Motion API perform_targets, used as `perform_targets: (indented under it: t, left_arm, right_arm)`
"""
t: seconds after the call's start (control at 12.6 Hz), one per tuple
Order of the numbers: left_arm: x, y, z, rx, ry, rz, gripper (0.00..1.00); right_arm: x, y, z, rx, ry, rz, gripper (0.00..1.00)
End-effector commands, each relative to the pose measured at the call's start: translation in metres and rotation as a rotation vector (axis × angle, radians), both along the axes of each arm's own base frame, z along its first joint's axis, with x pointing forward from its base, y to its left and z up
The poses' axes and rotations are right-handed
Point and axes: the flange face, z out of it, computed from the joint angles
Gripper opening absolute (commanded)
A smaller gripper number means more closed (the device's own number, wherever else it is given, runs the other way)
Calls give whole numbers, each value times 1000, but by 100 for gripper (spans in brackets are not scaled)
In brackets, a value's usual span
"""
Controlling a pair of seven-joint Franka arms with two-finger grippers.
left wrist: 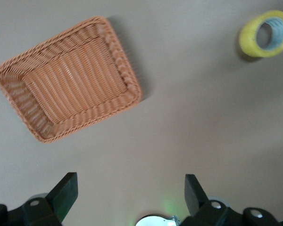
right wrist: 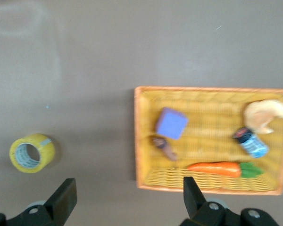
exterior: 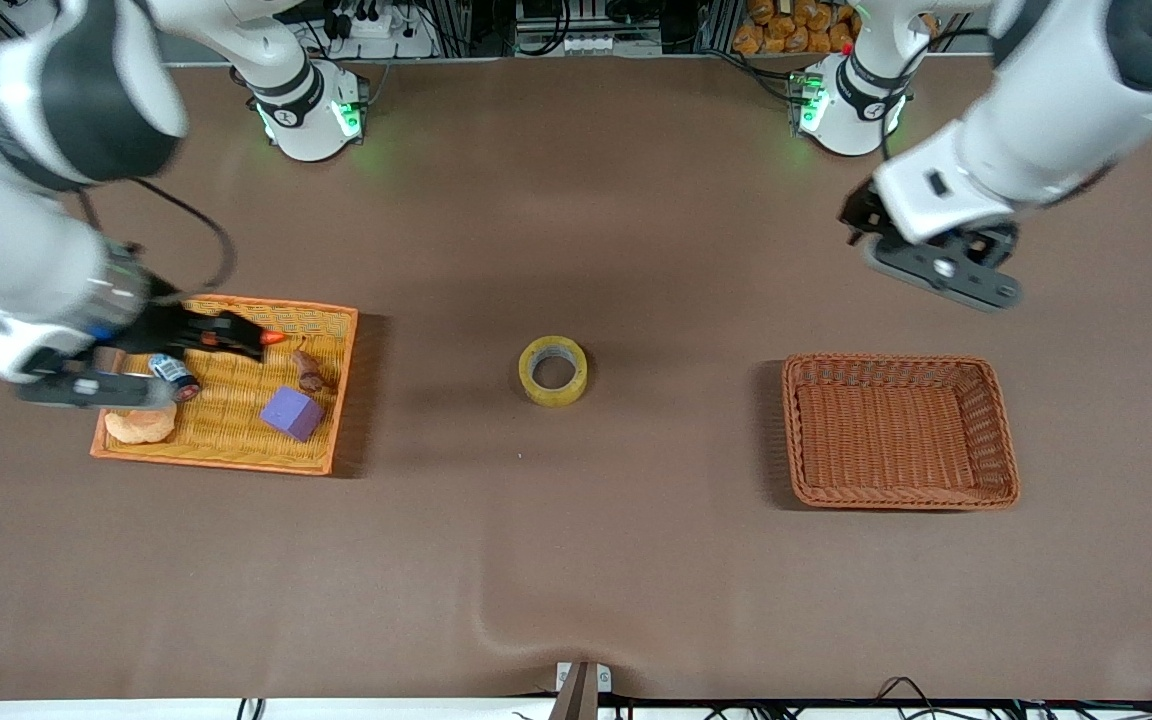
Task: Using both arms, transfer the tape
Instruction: 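Retract the right gripper while the left gripper reaches toward the tape, then lower the left gripper over the tape roll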
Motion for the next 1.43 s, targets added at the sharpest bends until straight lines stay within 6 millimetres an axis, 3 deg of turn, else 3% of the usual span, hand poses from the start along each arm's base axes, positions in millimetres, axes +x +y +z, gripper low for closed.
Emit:
perform_targets:
  t: [0.0, 0.08, 0.32, 0.48, 0.56, 0.64, 0.72, 0.8, 0.95, 1.19, 1.35]
  left_arm:
    - [-11, -15, 7, 28, -9, -36, 100]
    - [-9, -16, 0, 23, 6, -36, 100]
    - [25, -23, -77, 22, 125, 11, 100]
    - [39, -31, -124, 37, 185, 118, 100]
    - [41, -44, -145, 34, 209, 124, 100]
    - [35, -79, -173, 22, 229, 93, 100]
    - [25, -112, -200, 29, 246, 76, 100]
    - [14, -138, -214, 33, 247, 87, 100]
    - [-12, -180, -218, 61, 234, 108, 100]
    - [-17, -208, -228, 21, 188, 180, 100]
    - [-33, -236, -226, 7, 147, 216, 100]
  right_arm:
    - [-14, -67, 21, 0, -32, 56, 100]
    - [-18, -86, 31, 0, -52, 38, 100]
    - [-50, -130, 61, 12, -71, -31, 100]
    - [-61, -144, 61, -8, -2, 5, 100]
    - [-61, -146, 61, -55, -2, 74, 100]
    - [-61, -147, 60, -72, 2, 101, 100]
    - [-64, -134, 60, -72, 11, 122, 100]
    - [-64, -133, 46, -72, 32, 119, 100]
    - [-69, -134, 38, -74, 39, 116, 100]
    - [-78, -135, 21, -73, 17, 115, 100]
    - [-74, -141, 29, -73, 18, 104, 100]
